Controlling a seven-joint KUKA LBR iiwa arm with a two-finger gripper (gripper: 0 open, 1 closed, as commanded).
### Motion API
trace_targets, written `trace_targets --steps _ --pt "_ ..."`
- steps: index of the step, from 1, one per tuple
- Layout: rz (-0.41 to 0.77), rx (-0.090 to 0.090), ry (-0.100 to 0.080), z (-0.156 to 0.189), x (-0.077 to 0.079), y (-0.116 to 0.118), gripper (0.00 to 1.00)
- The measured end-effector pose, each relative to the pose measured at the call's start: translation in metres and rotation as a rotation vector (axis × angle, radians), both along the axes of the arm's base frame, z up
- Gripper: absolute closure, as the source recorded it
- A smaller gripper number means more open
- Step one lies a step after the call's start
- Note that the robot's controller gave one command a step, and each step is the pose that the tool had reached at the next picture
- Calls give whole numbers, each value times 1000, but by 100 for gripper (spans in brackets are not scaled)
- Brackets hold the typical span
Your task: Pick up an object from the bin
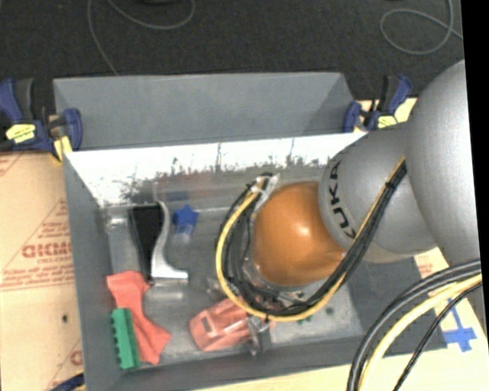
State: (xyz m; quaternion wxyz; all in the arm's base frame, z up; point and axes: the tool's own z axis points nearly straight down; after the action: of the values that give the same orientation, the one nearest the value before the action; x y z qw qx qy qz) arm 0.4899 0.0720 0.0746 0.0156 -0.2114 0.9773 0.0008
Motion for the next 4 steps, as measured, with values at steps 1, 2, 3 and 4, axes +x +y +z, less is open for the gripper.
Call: trace_targets --steps 1,2,3,4 --pt "-2 0 0 0 0 0 100" --pt "-1 -2 5 -2 -1 -1 100" --pt "-3 -1 4 -2 -1 -1 100" --pt "-4 -1 4 -2 -1 -1 100"
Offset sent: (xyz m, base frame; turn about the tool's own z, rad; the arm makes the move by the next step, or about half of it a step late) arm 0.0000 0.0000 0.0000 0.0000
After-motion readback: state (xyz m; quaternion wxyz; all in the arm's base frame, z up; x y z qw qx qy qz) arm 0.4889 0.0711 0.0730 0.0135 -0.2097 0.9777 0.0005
